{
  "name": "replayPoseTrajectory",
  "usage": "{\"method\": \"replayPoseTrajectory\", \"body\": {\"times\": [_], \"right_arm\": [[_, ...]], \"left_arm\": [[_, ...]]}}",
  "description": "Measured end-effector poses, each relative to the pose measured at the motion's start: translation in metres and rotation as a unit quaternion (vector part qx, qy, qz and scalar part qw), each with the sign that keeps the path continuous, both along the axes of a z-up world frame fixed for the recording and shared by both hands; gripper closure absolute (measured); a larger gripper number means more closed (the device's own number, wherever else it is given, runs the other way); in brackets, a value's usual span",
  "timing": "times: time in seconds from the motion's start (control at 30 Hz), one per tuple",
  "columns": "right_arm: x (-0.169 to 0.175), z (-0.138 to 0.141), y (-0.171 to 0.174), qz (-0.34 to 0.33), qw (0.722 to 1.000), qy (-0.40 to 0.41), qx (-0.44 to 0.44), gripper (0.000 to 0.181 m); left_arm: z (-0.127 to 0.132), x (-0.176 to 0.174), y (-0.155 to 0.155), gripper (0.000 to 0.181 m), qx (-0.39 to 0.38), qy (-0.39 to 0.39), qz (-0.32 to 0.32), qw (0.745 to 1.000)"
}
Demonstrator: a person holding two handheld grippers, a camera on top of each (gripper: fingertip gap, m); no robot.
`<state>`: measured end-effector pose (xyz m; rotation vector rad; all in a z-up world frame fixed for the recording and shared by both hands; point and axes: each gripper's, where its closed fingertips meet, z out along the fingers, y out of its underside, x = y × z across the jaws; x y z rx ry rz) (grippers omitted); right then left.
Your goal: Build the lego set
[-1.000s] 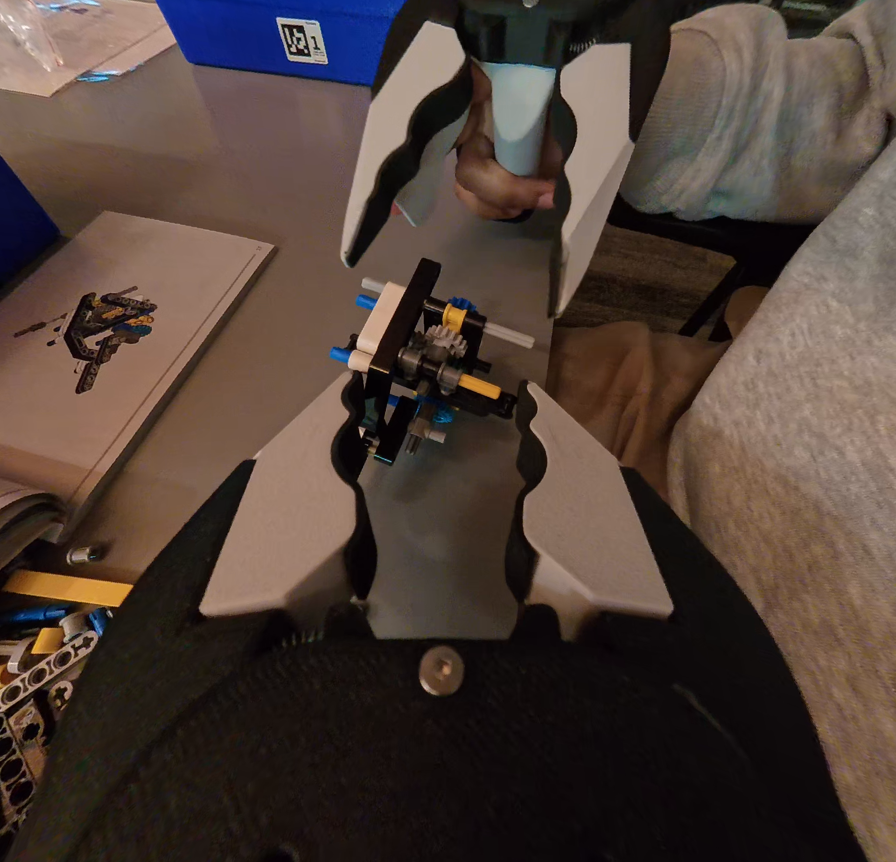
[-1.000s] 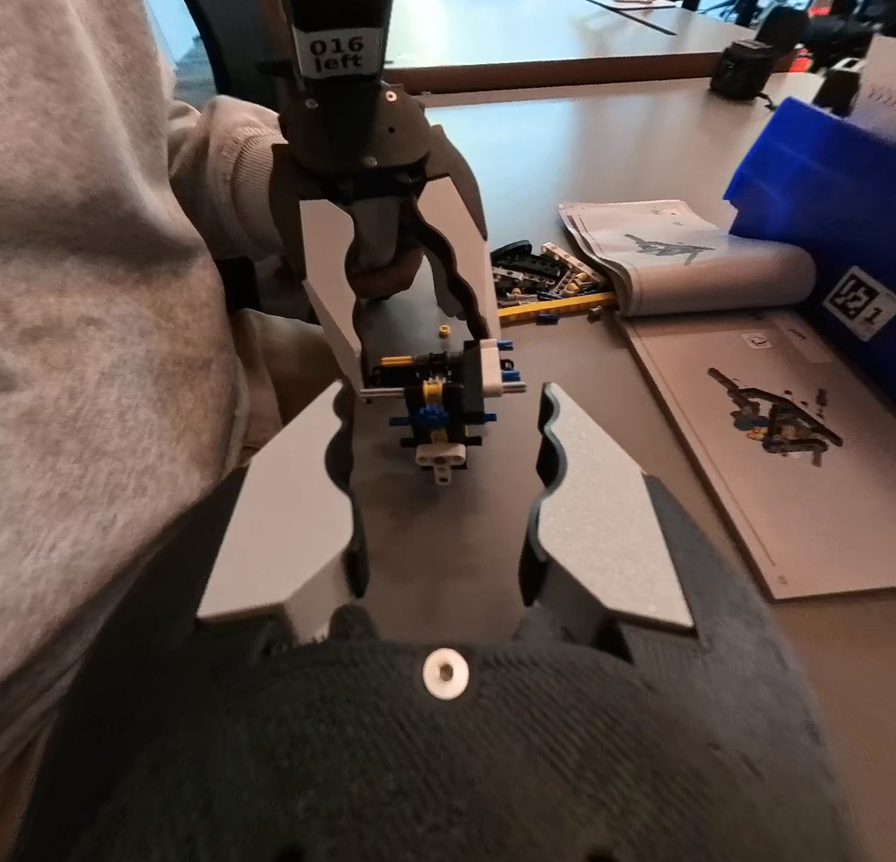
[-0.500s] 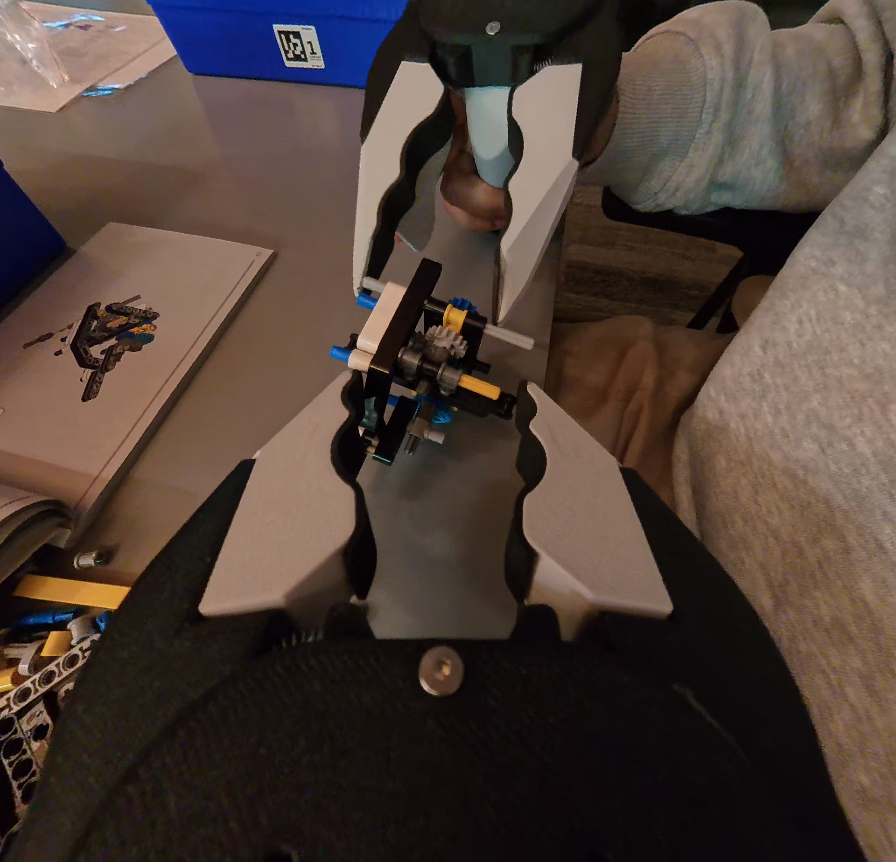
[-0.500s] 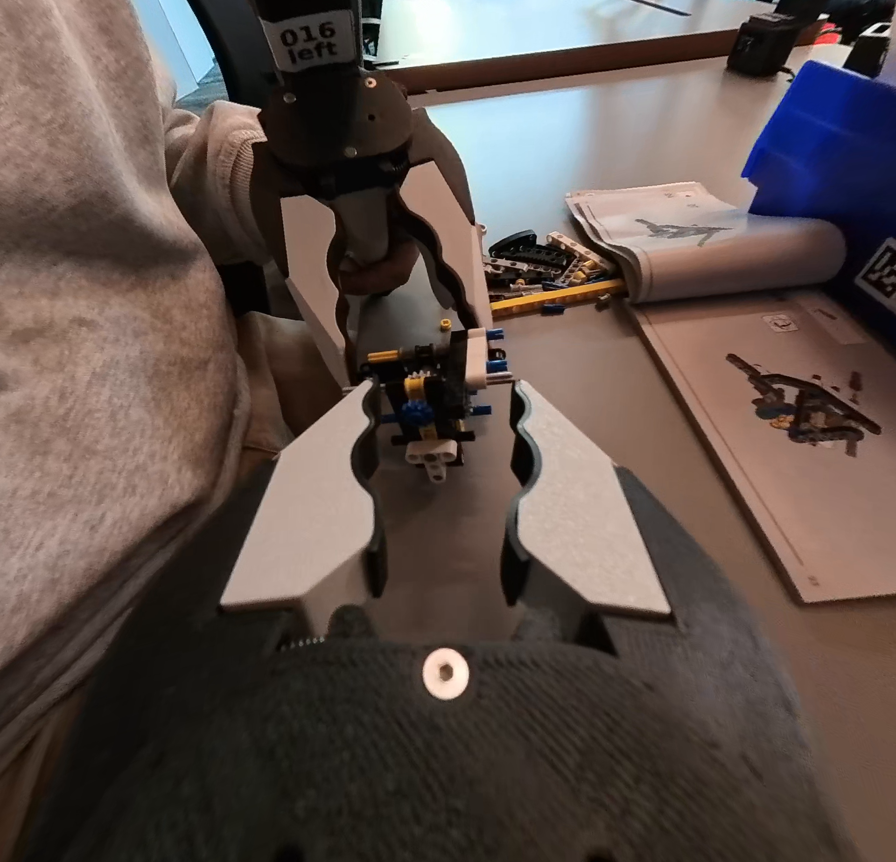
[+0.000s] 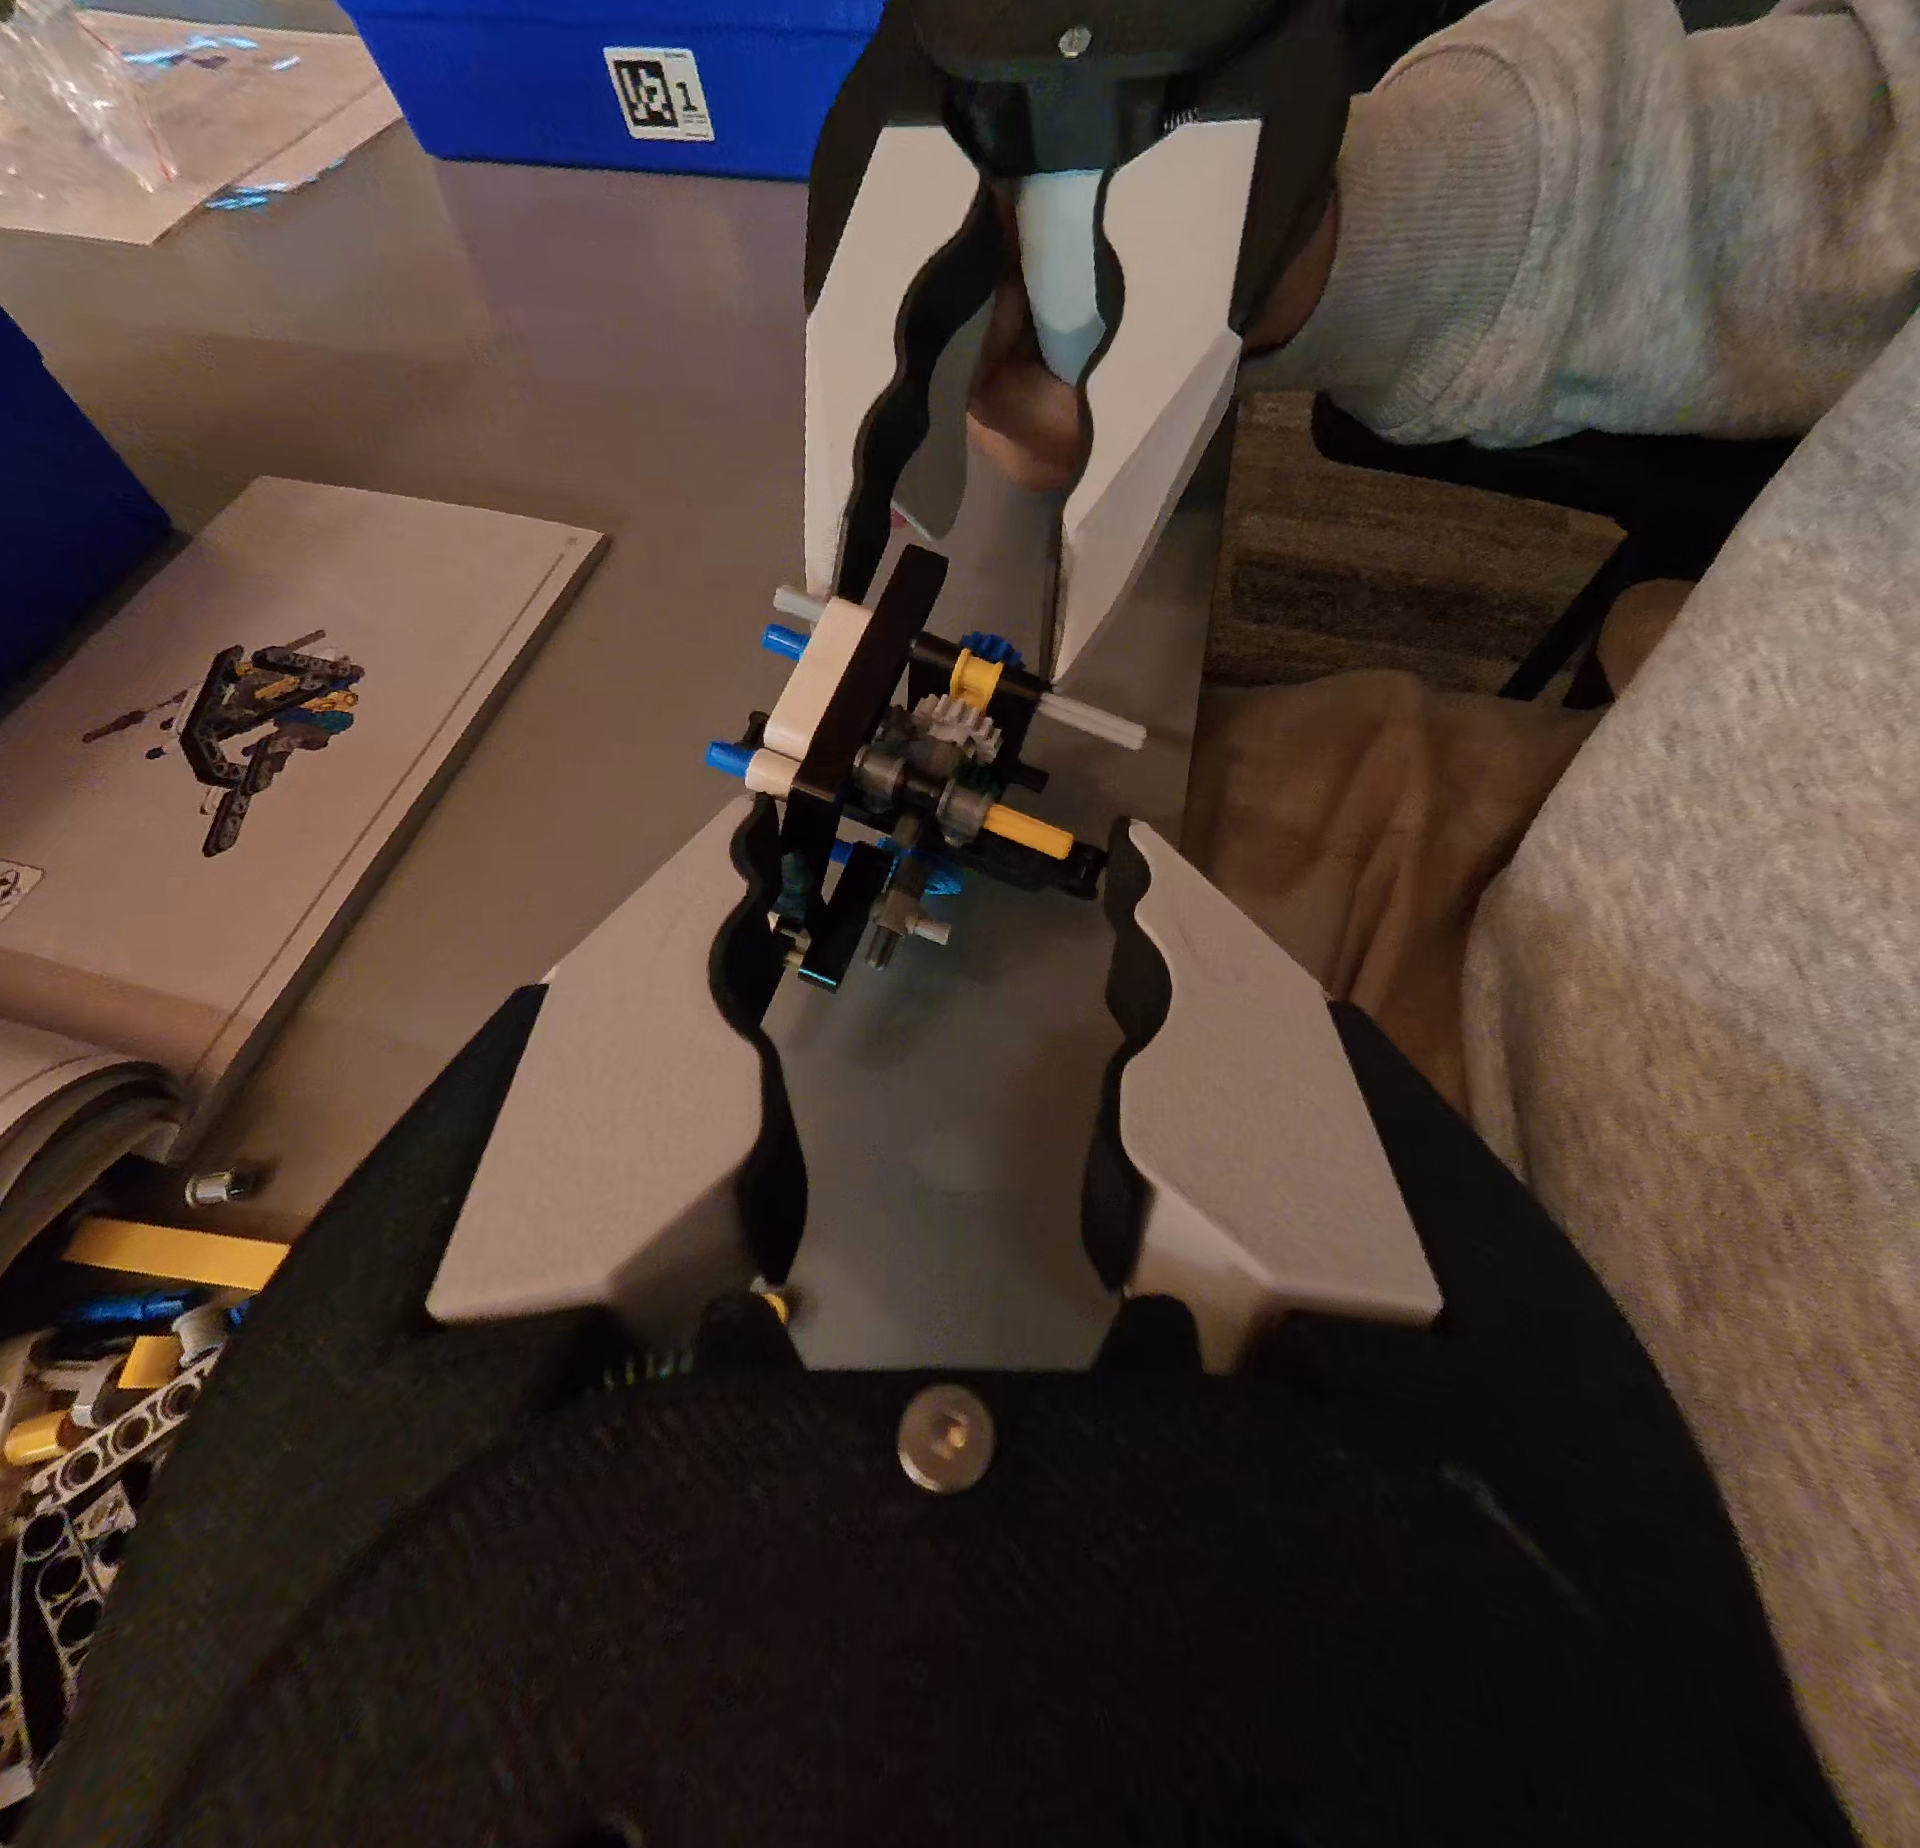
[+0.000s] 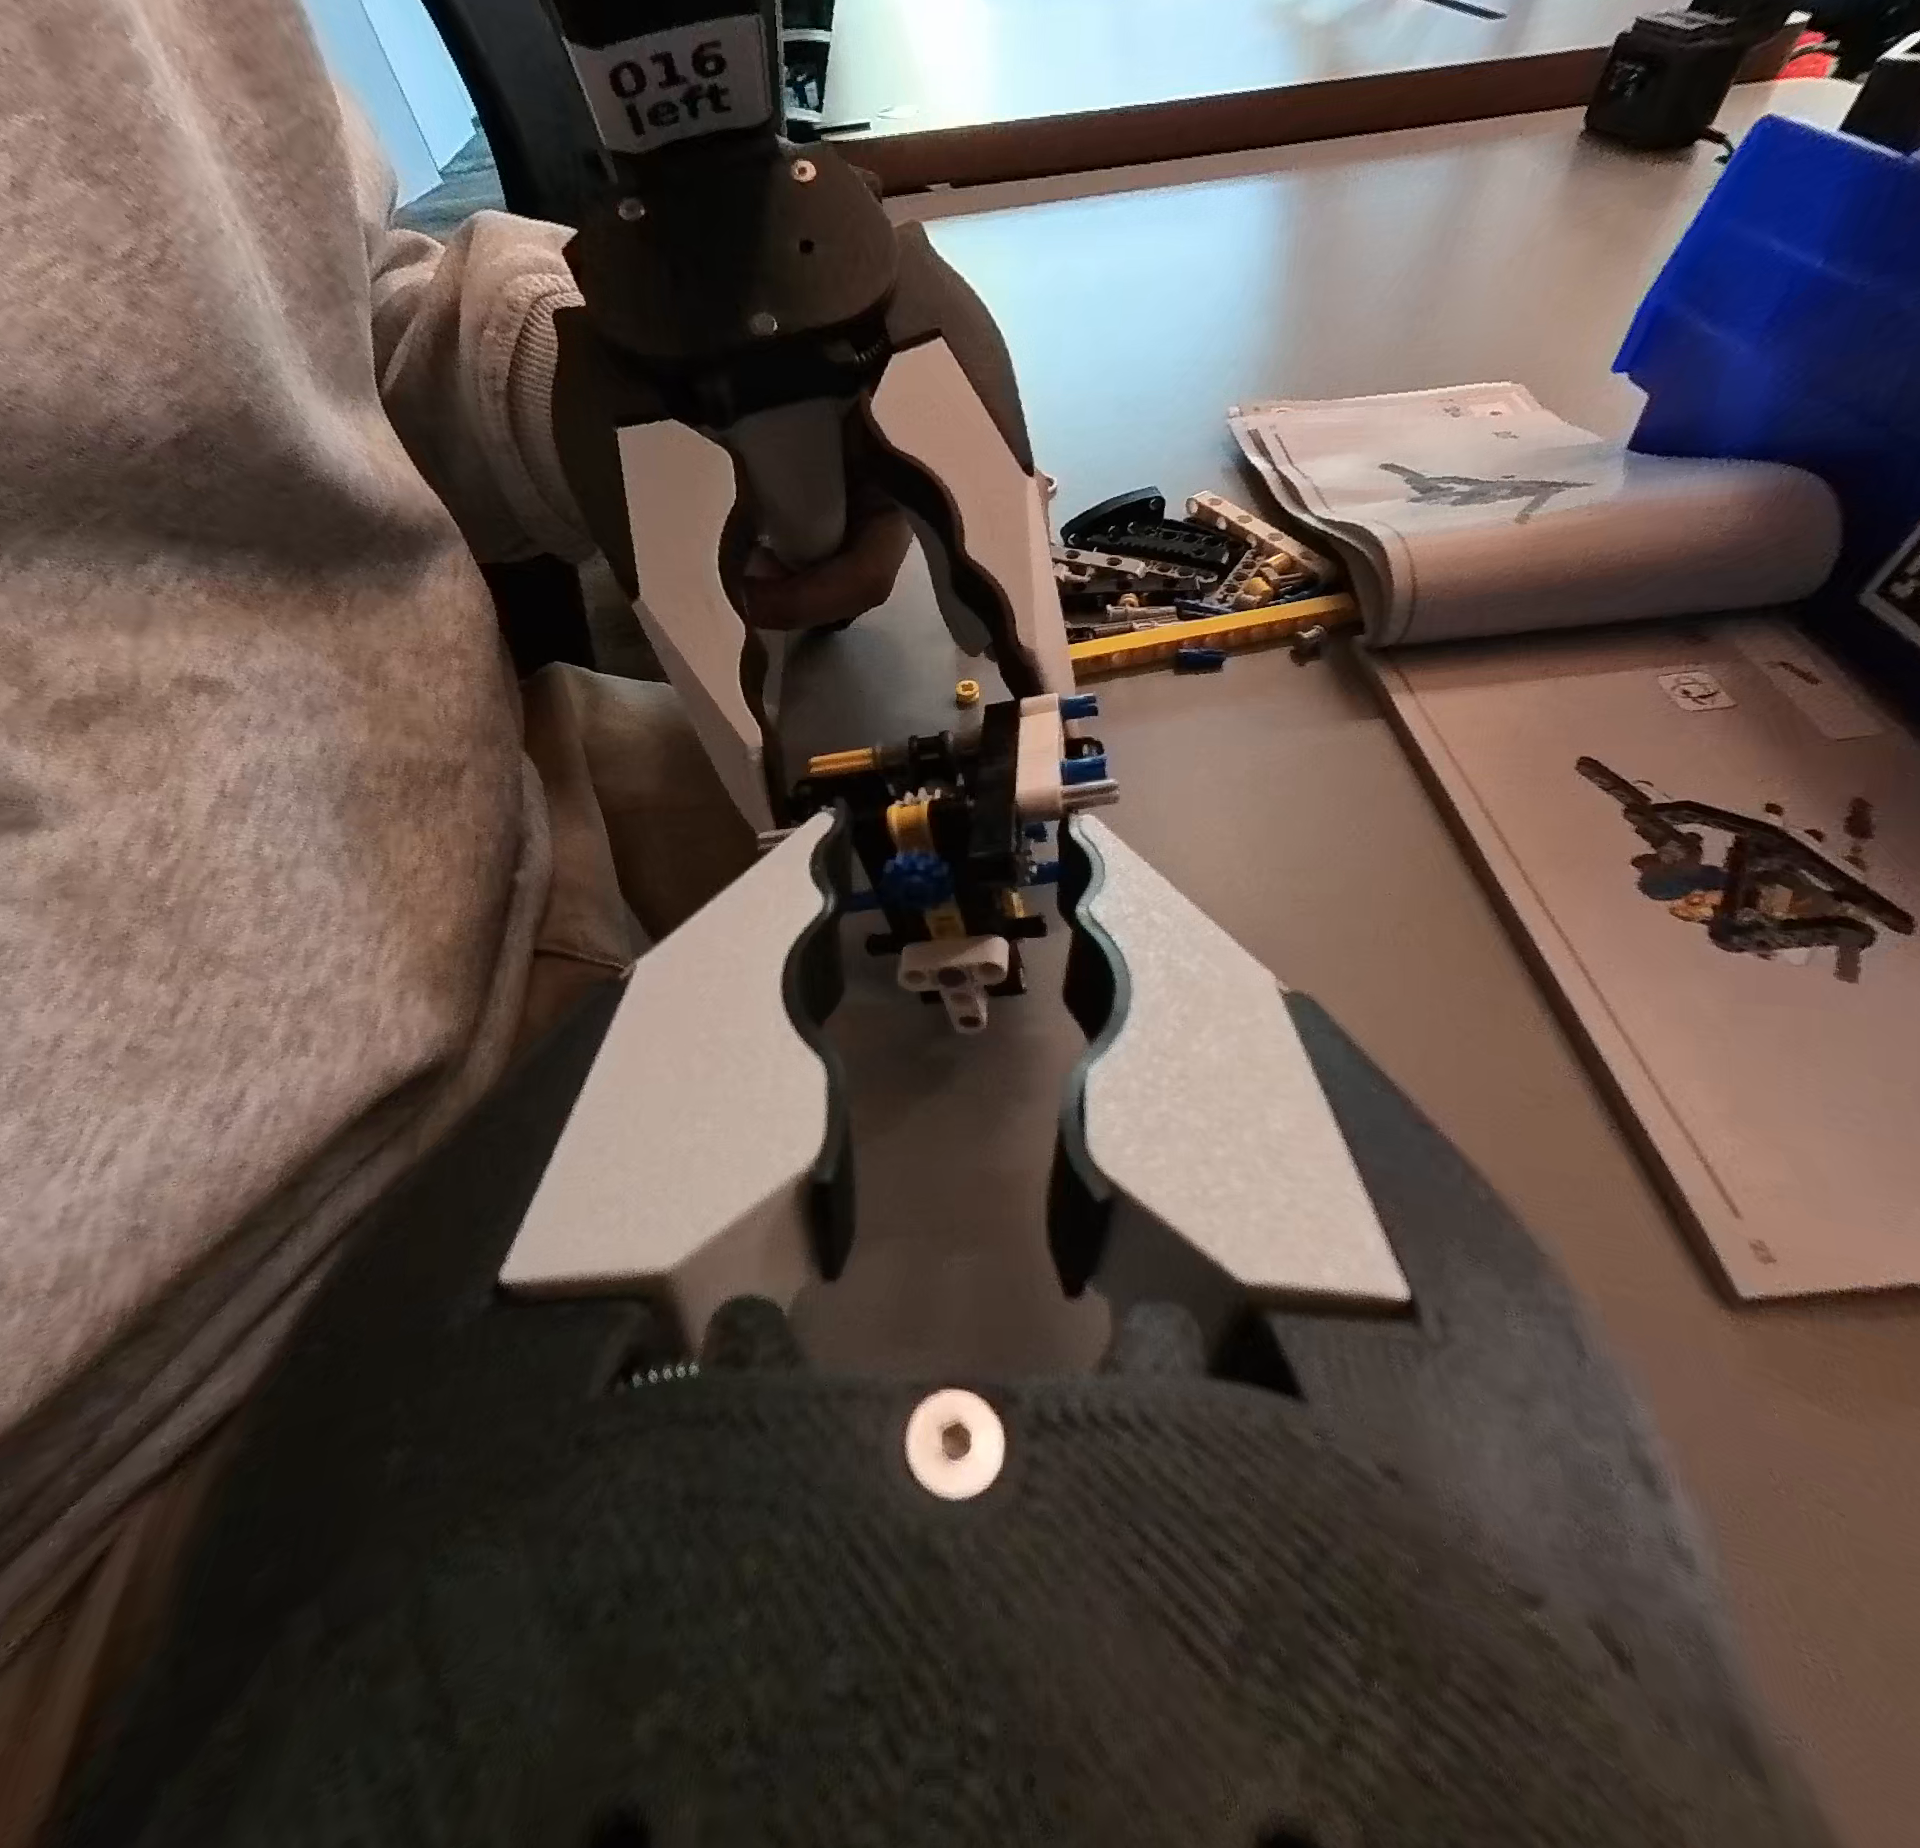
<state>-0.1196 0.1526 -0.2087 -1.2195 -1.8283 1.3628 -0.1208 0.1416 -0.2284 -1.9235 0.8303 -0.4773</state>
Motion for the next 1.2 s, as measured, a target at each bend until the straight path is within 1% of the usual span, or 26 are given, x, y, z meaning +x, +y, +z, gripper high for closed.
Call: {"method": "replayPoseTrajectory", "body": {"times": [0.2, 0.27, 0.3, 0.43, 0.5, 0.7, 0.77, 0.83, 1.03, 1.13, 1.2], "right_arm": [[-0.0007, 0.0002, 0.0014, -0.002, 1.0, 0.005, 0.003, 0.14], [-0.0029, 0.0002, 0.0074, -0.021, 1.0, 0.01, 0.016, 0.125], [-0.0031, 0.0004, 0.0092, -0.026, 0.999, 0.012, 0.022, 0.12], [-0.0025, 0.0029, 0.0054, -0.018, 0.998, 0.03, 0.045, 0.128], [-0.0029, 0.0039, 0.0073, -0.024, 0.997, 0.036, 0.059, 0.124], [-0.0025, 0.007, 0.0073, -0.027, 0.993, 0.054, 0.1, 0.127], [-0.0008, 0.0074, 0.0025, -0.015, 0.991, 0.06, 0.118, 0.14], [-0.0006, 0.0078, 0.0, -0.011, 0.989, 0.065, 0.13, 0.144], [-0.0005, 0.007, 0.0025, -0.015, 0.992, 0.058, 0.112, 0.136], [0.0006, 0.0067, 0.0001, -0.008, 0.993, 0.056, 0.107, 0.141], [0.0009, 0.0066, 0.0, -0.008, 0.993, 0.053, 0.103, 0.142]], "left_arm": [[-0.0002, -0.0001, 0.0002, 0.12, -0.001, -0.001, 0.0, 1.0], [-0.0003, 0.0003, -0.0003, 0.12, -0.001, -0.001, -0.002, 1.0], [-0.0003, 0.0003, -0.0003, 0.12, -0.001, -0.001, -0.002, 1.0], [-0.0005, -0.0001, -0.0002, 0.12, -0.003, -0.002, -0.001, 1.0], [-0.0005, -0.0002, -0.0002, 0.12, -0.004, -0.003, -0.001, 1.0], [-0.0004, -0.001, 0.0005, 0.12, -0.006, -0.005, 0.002, 1.0], [-0.0003, -0.0019, 0.0013, 0.12, -0.007, -0.007, 0.006, 1.0], [-0.0004, -0.0021, 0.0012, 0.12, -0.008, -0.008, 0.005, 1.0], [-0.0005, -0.0011, 0.0002, 0.12, -0.005, -0.005, 0.002, 1.0], [-0.0004, -0.0011, 0.0001, 0.12, -0.006, -0.005, 0.002, 1.0], [-0.0003, -0.001, -0.0001, 0.12, -0.006, -0.006, 0.001, 1.0]]}}
